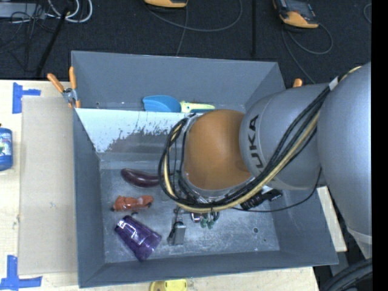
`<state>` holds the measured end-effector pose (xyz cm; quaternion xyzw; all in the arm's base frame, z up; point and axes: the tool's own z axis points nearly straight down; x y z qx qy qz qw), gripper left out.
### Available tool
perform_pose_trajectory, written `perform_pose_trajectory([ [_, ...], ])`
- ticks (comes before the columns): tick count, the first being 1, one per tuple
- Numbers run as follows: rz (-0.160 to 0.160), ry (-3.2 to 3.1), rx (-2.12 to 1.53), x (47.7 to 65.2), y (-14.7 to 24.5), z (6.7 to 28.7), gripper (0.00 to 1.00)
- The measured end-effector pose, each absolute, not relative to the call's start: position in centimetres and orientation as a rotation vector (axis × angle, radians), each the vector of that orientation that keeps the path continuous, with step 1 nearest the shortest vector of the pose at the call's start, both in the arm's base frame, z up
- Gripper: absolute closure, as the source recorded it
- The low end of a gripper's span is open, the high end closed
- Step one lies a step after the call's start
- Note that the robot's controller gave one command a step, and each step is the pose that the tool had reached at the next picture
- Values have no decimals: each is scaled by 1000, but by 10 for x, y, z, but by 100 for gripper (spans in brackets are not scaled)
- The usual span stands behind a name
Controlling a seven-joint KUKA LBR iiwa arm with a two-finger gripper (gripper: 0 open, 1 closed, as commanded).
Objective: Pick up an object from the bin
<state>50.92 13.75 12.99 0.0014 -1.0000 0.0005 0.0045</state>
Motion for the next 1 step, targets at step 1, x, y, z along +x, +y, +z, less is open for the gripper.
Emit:
perform_pose_trajectory([
  [1,0,-3140,-2,511,137,134,0],
])
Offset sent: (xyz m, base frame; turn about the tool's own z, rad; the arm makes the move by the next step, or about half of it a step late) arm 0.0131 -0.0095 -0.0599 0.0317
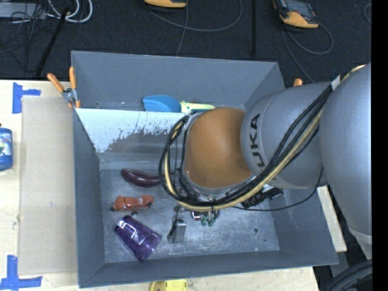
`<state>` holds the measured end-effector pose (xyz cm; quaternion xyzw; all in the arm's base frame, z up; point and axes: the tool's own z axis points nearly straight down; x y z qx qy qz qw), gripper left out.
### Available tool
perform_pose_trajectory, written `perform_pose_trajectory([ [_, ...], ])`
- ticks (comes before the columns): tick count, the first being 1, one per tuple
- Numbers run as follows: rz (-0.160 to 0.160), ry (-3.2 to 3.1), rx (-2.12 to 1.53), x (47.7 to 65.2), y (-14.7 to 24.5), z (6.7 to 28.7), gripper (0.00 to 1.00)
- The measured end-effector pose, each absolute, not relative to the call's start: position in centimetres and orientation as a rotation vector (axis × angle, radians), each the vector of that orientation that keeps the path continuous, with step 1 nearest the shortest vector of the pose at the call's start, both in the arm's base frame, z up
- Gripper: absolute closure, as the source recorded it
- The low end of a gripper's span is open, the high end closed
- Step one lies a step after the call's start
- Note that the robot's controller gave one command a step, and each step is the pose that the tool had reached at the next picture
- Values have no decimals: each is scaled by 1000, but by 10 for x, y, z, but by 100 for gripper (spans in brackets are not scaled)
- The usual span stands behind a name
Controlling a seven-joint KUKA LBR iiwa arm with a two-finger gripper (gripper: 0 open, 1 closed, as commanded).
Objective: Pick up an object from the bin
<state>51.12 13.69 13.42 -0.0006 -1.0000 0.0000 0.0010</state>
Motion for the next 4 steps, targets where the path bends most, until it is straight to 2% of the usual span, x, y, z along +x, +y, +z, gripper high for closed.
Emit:
perform_pose_trajectory([
  [1,-2,-3145,-29,520,132,94,0],
  [2,3,-3135,93,504,148,69,0],
  [3,0,-3137,141,490,155,74,0],
  [4,-2,-3142,198,485,156,75,0],
])
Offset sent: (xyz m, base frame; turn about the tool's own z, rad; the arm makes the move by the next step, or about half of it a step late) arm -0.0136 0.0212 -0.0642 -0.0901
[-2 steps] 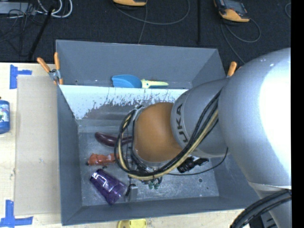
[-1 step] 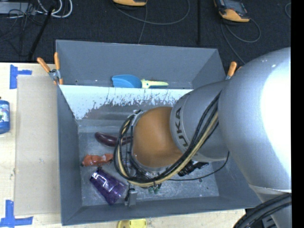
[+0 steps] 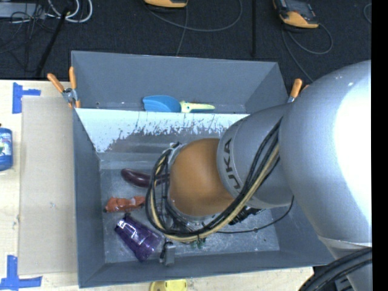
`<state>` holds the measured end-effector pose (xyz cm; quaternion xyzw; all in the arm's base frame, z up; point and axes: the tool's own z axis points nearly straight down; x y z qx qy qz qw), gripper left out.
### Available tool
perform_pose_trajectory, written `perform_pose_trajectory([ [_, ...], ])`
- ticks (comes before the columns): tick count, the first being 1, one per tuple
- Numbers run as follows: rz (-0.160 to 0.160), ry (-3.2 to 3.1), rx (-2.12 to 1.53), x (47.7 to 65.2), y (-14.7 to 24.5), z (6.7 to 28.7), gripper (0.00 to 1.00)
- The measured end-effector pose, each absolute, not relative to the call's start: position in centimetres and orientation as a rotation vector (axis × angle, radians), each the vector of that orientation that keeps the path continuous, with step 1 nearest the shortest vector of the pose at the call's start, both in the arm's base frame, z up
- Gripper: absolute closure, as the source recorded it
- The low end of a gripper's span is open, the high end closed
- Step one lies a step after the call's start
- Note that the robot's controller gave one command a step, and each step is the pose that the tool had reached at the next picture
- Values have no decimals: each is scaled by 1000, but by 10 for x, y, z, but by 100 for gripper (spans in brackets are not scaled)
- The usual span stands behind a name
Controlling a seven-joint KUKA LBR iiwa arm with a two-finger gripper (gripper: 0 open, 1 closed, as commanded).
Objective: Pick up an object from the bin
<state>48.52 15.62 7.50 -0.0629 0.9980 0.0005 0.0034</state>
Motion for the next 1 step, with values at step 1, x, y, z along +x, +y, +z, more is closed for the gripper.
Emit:
perform_pose_trajectory([
  [1,0,3136,-209,491,163,69,100],
])
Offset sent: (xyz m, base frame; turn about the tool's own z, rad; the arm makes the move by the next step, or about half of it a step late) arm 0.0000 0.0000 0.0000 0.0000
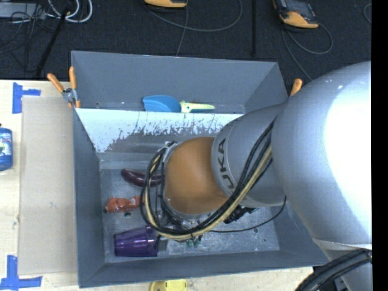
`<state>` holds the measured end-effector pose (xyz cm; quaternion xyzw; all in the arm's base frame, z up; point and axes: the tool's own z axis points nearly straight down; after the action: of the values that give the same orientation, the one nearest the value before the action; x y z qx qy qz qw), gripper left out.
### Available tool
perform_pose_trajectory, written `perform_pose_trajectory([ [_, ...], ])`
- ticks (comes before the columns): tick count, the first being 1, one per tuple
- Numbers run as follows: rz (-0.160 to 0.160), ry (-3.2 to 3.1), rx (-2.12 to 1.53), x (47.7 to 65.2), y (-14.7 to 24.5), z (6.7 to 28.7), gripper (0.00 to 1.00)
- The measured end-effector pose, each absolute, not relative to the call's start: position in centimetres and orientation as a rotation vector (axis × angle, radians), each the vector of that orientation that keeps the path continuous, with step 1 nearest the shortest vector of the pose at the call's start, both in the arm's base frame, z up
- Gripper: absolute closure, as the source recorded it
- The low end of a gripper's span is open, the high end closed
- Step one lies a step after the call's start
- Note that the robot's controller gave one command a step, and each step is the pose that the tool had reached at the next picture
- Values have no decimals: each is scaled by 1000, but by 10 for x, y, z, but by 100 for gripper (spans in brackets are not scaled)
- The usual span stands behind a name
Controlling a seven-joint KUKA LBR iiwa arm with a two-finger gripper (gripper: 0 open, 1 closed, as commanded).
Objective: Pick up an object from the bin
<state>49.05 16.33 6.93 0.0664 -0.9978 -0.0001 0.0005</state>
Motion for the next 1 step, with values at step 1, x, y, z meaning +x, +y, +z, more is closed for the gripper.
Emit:
perform_pose_trajectory([
  [1,0,-3134,208,491,163,69,100],
])
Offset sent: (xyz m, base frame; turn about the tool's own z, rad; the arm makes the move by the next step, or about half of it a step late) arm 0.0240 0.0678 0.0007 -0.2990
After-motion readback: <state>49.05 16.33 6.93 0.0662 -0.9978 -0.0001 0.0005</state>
